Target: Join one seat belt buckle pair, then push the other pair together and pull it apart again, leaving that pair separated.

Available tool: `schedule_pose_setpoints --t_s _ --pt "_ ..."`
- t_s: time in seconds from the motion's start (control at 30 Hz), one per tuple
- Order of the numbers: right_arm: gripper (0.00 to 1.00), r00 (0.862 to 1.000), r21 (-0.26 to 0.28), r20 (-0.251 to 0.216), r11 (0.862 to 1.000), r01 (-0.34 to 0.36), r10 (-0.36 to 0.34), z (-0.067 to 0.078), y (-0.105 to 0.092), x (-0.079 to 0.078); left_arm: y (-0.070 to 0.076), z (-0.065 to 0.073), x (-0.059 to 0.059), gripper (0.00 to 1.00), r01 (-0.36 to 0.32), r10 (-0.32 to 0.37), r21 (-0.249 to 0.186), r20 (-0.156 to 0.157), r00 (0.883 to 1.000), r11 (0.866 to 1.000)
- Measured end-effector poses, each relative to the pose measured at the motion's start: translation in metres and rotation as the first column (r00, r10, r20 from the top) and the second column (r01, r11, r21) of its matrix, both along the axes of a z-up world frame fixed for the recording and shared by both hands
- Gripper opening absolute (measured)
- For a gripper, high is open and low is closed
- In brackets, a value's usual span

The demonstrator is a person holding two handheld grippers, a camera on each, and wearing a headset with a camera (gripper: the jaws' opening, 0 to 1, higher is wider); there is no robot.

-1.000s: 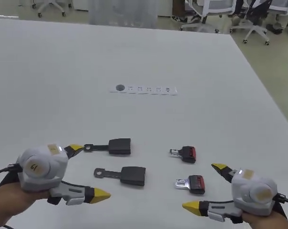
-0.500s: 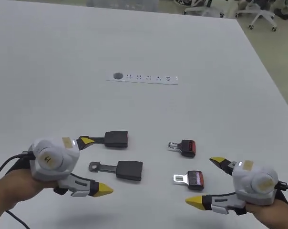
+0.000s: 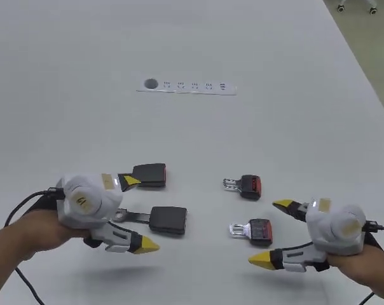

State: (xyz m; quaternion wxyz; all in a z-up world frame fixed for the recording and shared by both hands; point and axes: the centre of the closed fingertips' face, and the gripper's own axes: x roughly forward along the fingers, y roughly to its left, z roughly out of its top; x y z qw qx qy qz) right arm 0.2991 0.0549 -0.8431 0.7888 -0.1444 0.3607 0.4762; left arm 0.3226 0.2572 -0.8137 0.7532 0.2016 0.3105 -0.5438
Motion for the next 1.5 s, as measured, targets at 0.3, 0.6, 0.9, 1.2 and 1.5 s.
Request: schedule_pose_setpoints --t_s 0.3,0.6,0.9,1.2,1.5 --pt "0.82 0.997 -0.002 -0.045 0.998 -0.067 0.067 -0.013 -0.002 0.002 -0.017 -0.023 0.002 0.73 0.08 -0.079 0.033 -0.032 0.996 0.996" --pt "0.74 0.989 0.022 -0.056 0.991 -0.134 0.135 -0.011 0.001 0.005 -0.02 -0.048 0.002 0.6 0.166 -0.162 0.091 -0.051 0.985 0.982" --pt "0.61 0.974 0.014 -0.033 0.975 -0.224 0.224 -0.011 0.0 -0.002 -0.019 -0.047 0.005 0.49 0.23 -0.231 0.088 -0.004 0.973 0.969" --pt "0.38 0.97 0.0 -0.01 0.97 -0.241 0.241 -0.015 -0.006 -0.003 -0.02 -0.046 -0.001 0.35 0.279 -0.281 0.086 0.016 0.959 0.956" --pt "0.36 0.972 0.003 0.008 0.972 -0.233 0.233 -0.017 -0.006 0.001 -0.02 -0.047 -0.001 0.35 0.289 -0.291 0.101 0.007 0.957 0.952"
